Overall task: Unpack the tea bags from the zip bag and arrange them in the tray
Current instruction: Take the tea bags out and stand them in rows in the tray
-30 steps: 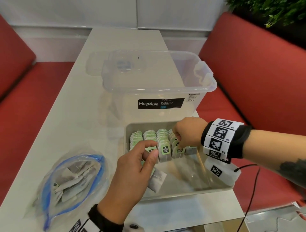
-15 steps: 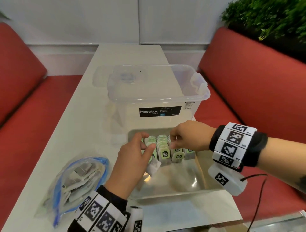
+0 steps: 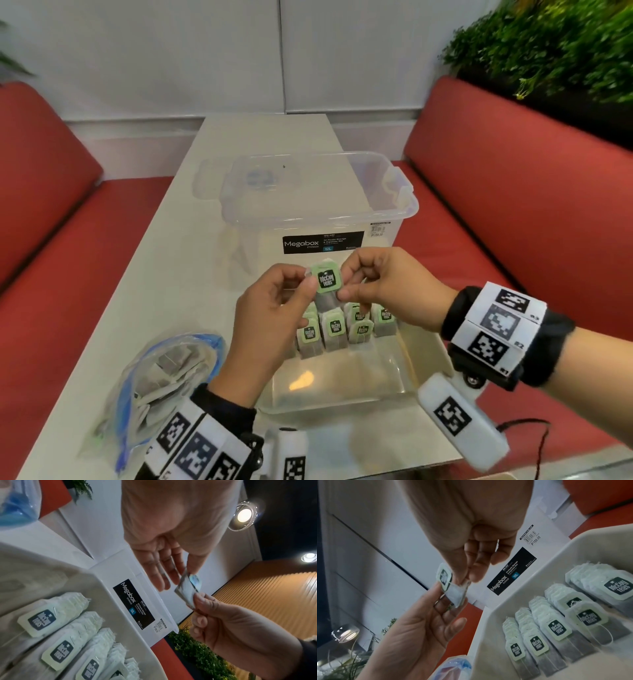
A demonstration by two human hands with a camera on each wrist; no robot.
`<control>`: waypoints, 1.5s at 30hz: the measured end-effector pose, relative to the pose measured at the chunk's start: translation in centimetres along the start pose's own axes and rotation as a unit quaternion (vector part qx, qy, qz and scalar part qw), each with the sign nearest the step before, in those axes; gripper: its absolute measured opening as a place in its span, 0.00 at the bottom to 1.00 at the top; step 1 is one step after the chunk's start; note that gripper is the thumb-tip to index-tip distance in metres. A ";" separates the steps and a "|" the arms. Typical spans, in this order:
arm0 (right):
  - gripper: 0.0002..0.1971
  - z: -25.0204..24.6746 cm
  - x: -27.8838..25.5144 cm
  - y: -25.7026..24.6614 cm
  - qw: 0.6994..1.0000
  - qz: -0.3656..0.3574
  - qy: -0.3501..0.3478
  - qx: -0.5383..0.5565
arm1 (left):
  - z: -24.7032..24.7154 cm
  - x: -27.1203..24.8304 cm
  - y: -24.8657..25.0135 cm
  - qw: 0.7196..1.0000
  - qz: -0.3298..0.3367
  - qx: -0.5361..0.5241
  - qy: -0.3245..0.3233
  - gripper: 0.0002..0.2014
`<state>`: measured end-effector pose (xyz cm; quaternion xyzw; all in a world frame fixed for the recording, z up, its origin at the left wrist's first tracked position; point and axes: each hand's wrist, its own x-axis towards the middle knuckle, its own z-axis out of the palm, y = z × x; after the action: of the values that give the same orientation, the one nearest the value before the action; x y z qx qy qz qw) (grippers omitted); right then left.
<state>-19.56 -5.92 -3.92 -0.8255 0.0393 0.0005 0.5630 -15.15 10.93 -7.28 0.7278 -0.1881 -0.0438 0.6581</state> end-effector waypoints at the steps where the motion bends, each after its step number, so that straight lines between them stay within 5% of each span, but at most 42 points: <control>1: 0.09 -0.1 -0.2 -0.1 1.000 -0.007 0.006 -0.005 | 0.0 0.0 -0.1 1.000 0.018 0.015 0.002 0.04; 7: 0.07 -0.8 -0.8 -1.5 0.986 -0.075 0.062 -0.135 | -0.1 0.1 1.1 0.975 0.125 0.183 -0.018 0.04; 12: 0.10 -1.3 -1.0 -2.4 0.984 -0.067 0.062 -0.152 | 0.1 0.2 1.7 0.995 0.035 0.077 -0.061 0.16; 14: 0.11 -1.3 -1.3 -2.6 0.980 -0.071 0.052 -0.176 | 0.3 0.2 1.8 0.992 0.007 0.064 -0.111 0.10; 19: 0.10 -1.2 -1.4 -2.8 0.971 -0.073 0.050 -0.220 | 1.1 0.2 1.7 0.986 0.023 0.121 -0.109 0.01; 28: 0.07 -2.4 -1.2 -2.9 0.963 -0.057 0.025 -0.262 | 1.9 0.3 1.1 0.977 0.025 0.148 -0.154 0.03; 32: 0.03 -3.2 -1.5 -3.3 0.927 -0.049 -0.013 -0.371 | 2.7 0.1 0.1 0.971 0.018 0.167 -0.168 0.01; 36: 0.03 -4.6 -0.5 -2.3 0.872 0.012 -0.061 -0.486 | 2.3 -0.6 -1.0 0.961 0.026 0.219 -0.168 0.15; 41: 0.03 -4.7 1.4 1.2 0.785 0.082 -0.148 -0.595 | 0.1 -2.2 -3.0 0.933 0.086 0.321 -0.135 0.07; 45: 0.06 -3.9 3.2 3.3 0.744 0.118 -0.209 -0.624 | -0.7 -3.0 -5.1 0.916 0.122 0.359 -0.136 0.11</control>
<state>-16.78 -10.89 -5.69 -0.9605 0.0088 0.2637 -0.0880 -16.55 12.94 -12.68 0.8734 -0.3658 0.0085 0.3213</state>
